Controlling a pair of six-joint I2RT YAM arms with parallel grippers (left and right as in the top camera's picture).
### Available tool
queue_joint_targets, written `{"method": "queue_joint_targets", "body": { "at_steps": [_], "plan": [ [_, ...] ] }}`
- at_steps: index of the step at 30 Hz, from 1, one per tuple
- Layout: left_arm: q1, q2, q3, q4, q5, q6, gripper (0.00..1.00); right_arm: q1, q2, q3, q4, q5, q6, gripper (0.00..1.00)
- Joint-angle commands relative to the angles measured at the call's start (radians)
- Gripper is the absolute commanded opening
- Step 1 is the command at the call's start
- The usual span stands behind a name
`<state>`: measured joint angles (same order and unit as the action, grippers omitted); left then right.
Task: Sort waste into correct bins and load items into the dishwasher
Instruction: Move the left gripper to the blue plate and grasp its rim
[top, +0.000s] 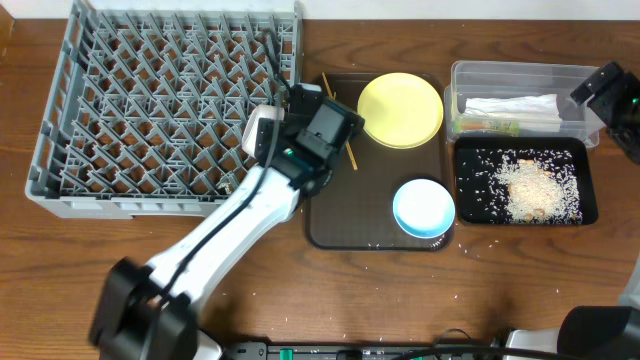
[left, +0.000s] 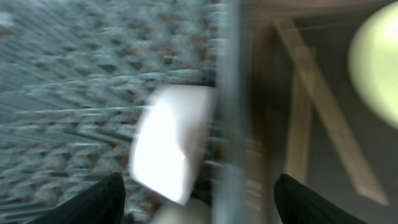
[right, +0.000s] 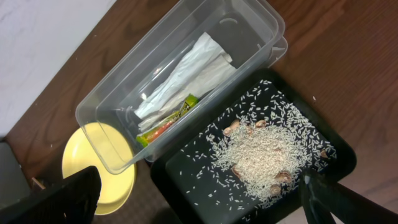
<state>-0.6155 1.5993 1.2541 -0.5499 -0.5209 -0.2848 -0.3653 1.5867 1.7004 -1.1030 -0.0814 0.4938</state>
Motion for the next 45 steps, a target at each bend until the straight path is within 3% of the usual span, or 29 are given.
{"method": "queue_joint_targets", "body": {
  "at_steps": [1, 4, 7, 17, 30, 34, 36, 42, 45],
  "plan": [
    [0.003, -0.061, 0.006, 0.002, 0.458, 0.003, 0.78, -0.001, 0.003, 0.001, -0.001, 0.000, 0.014, 0.99],
    [-0.006, -0.048, 0.005, 0.005, 0.706, -0.011, 0.78, -0.001, 0.003, 0.001, -0.001, 0.000, 0.014, 0.99],
    [-0.035, 0.005, 0.005, 0.005, 0.800, -0.034, 0.78, -0.001, 0.003, 0.001, -0.001, 0.000, 0.014, 0.99],
    [-0.168, 0.226, 0.005, 0.106, 0.810, -0.034, 0.79, -0.001, 0.003, 0.001, -0.001, 0.000, 0.014, 0.99],
    [-0.173, 0.336, 0.007, 0.180, 0.823, -0.114, 0.79, -0.001, 0.003, 0.001, -0.001, 0.000, 0.014, 0.99],
    [-0.171, 0.351, 0.008, 0.189, 0.789, -0.131, 0.73, -0.001, 0.003, 0.001, -0.001, 0.000, 0.014, 0.99],
    [-0.171, 0.360, 0.008, 0.190, 0.788, -0.133, 0.62, -0.001, 0.003, 0.001, -0.001, 0.000, 0.014, 0.99],
    [-0.170, 0.397, 0.008, 0.198, 0.760, -0.165, 0.56, -0.001, 0.003, 0.001, -0.001, 0.000, 0.014, 0.99],
    [-0.166, 0.400, 0.008, 0.198, 0.758, -0.170, 0.42, -0.001, 0.003, 0.001, -0.001, 0.000, 0.014, 0.99]
  ]
}}
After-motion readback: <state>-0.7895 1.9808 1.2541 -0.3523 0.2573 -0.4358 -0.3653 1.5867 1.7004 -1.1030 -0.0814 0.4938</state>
